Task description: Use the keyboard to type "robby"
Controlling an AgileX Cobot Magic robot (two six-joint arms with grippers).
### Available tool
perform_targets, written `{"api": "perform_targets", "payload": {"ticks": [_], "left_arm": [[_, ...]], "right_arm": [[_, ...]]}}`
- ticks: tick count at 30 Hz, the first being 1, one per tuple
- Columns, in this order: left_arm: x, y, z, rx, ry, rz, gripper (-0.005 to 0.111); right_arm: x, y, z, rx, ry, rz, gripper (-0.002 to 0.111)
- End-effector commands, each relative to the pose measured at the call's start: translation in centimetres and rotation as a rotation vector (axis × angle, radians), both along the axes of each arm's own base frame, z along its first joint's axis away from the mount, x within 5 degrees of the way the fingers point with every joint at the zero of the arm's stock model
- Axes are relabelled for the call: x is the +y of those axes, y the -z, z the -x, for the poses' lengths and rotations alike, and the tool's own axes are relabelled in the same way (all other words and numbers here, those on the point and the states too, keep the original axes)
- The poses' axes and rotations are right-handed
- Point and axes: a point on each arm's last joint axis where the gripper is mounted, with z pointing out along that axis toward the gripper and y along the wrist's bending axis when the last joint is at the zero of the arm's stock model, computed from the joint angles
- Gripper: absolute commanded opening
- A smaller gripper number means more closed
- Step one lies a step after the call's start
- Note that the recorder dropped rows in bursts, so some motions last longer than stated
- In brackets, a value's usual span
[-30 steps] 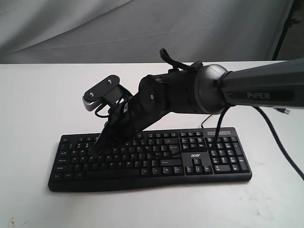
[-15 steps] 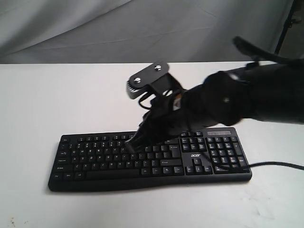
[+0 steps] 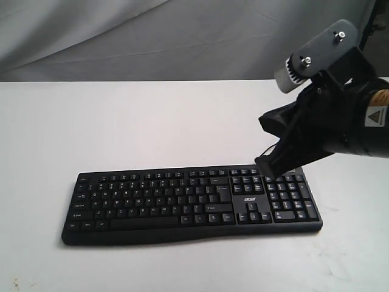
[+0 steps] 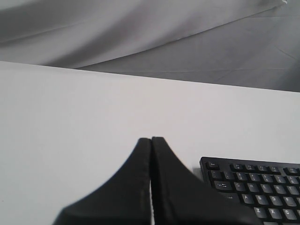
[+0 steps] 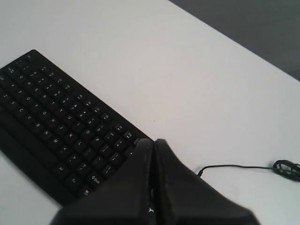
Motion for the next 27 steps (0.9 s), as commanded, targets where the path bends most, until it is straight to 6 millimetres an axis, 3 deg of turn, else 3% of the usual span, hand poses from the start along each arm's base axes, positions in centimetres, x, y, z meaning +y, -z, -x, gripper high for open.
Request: {"api": "perform_targets", "payload": {"ticks": [1, 10, 12, 15, 20, 24, 27], "left_arm": [[0.0, 0.1, 0.0, -0.002, 0.004, 0.013, 0.000], [0.0, 0.1, 0.0, -0.002, 0.004, 0.013, 0.000], [0.0, 0.1, 0.0, -0.002, 0.004, 0.013, 0.000], [0.0, 0.1, 0.0, -0.002, 0.004, 0.013, 0.000], [0.0, 0.1, 0.0, -0.002, 0.004, 0.013, 0.000], [0.0, 0.1, 0.0, -0.002, 0.004, 0.013, 0.000], [0.0, 0.1, 0.0, -0.002, 0.004, 0.013, 0.000]], "right_arm": [[-0.3, -0.2, 0.1, -0.027, 0.001, 0.010, 0.000], [-1.2, -0.2, -0.3, -0.010, 0.045, 0.010, 0.000], [-2.9, -0.3, -0.1, -0.024, 0.101, 0.002, 0.000], [-7.6, -1.1, 3.0, -0.110, 0.264, -0.056, 0.000], [-12.4, -2.8, 7.5, -0.308, 0.500, -0.111, 0.000], [-14.4, -2.1, 10.0, -0.371, 0.673, -0.142, 0.000], [-14.4, -0.7, 10.1, -0.334, 0.677, -0.135, 0.000]]}}
